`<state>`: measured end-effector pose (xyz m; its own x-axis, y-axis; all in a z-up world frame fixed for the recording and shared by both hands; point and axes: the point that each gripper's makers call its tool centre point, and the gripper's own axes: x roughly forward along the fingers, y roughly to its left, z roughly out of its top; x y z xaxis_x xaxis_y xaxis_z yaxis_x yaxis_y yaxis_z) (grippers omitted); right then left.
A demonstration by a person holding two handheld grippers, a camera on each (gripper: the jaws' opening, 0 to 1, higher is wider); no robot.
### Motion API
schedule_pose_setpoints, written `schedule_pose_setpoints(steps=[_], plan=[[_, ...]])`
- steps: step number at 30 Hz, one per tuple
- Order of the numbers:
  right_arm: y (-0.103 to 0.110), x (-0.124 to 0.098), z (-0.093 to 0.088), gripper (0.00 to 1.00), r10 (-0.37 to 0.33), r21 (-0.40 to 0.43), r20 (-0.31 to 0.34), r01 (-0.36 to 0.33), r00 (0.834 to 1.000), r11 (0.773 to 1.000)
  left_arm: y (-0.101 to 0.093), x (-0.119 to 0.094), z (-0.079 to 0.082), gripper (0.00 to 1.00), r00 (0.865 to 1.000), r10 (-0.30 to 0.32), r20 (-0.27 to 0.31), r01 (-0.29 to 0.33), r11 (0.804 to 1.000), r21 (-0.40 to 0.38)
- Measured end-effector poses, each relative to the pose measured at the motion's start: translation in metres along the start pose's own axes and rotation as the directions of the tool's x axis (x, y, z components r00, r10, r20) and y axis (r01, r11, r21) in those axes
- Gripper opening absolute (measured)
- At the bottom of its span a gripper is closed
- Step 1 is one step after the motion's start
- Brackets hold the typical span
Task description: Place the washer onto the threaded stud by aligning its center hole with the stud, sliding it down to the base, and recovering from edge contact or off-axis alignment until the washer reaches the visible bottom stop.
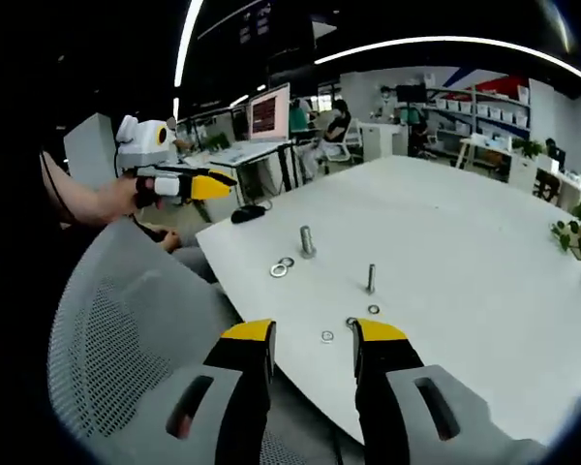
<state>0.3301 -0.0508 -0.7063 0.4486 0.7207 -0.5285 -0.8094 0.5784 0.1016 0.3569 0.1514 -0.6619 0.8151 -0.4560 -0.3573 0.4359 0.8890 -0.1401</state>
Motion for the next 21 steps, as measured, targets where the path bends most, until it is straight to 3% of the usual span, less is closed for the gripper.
schedule_pose_setpoints(steps=[5, 12, 15, 21], plan=[[-0.005, -0.005, 0.009, 0.34, -0.042, -0.035, 0.049, 0.044, 0.998, 0.998, -0.005, 0.001, -0.005, 0.29, 1.000, -0.014, -0.023, 0.015, 1.000, 0.017], [-0.007, -0.006, 0.016, 0.34, -0.051, -0.043, 0.082, 0.055, 0.995, 0.998, -0.004, 0.001, -0.002, 0.29, 1.000, -0.018, -0.011, 0.018, 1.000, -0.001], [-0.010, -0.005, 0.007, 0.34, -0.067, -0.026, 0.033, 0.068, 0.997, 0.997, -0.004, 0.000, -0.004, 0.29, 1.000, -0.017, -0.014, 0.017, 1.000, 0.004], [-0.008, -0.003, 0.007, 0.34, -0.058, -0.036, 0.024, 0.059, 0.998, 0.998, -0.002, 0.000, -0.003, 0.29, 1.000, -0.019, -0.010, 0.019, 1.000, -0.010]])
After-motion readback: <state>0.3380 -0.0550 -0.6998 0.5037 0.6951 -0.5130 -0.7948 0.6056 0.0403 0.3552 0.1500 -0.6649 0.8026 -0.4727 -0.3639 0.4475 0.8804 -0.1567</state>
